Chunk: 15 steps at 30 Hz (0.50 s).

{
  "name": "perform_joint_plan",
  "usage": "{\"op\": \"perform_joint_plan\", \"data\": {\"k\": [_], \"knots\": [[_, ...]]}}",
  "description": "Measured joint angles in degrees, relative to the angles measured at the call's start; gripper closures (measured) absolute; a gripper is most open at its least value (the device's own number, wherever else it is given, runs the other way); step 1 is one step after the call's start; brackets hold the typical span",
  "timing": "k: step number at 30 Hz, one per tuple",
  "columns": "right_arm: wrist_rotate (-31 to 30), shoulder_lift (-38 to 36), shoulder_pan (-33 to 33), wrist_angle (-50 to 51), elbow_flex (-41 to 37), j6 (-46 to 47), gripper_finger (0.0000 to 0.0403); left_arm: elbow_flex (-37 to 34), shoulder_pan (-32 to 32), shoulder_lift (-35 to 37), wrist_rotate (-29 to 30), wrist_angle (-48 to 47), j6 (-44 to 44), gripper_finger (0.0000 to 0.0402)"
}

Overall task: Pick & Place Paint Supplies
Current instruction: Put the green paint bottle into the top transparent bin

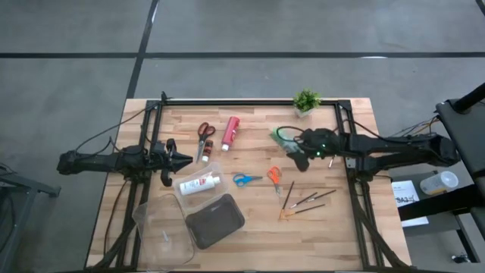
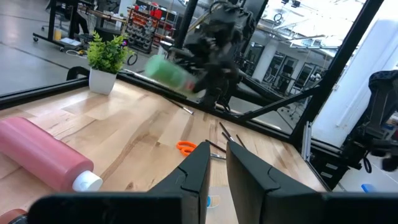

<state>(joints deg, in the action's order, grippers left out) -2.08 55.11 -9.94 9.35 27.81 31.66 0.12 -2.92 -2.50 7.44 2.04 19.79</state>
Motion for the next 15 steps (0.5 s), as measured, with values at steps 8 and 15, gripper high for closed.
{"op": "perform_joint_plan", "data": {"k": [8,15], "knots": [[1.0,2.0,8.3,-4.8,4.5,-8.9,0.0175,0.0,0.0,0.0,0.0,0.0,0.0,0.034],[0.6,9.8,12.2,-5.1,13.6,-21.2,0.0175,0.0,0.0,0.0,0.0,0.0,0.0,0.034]]}}
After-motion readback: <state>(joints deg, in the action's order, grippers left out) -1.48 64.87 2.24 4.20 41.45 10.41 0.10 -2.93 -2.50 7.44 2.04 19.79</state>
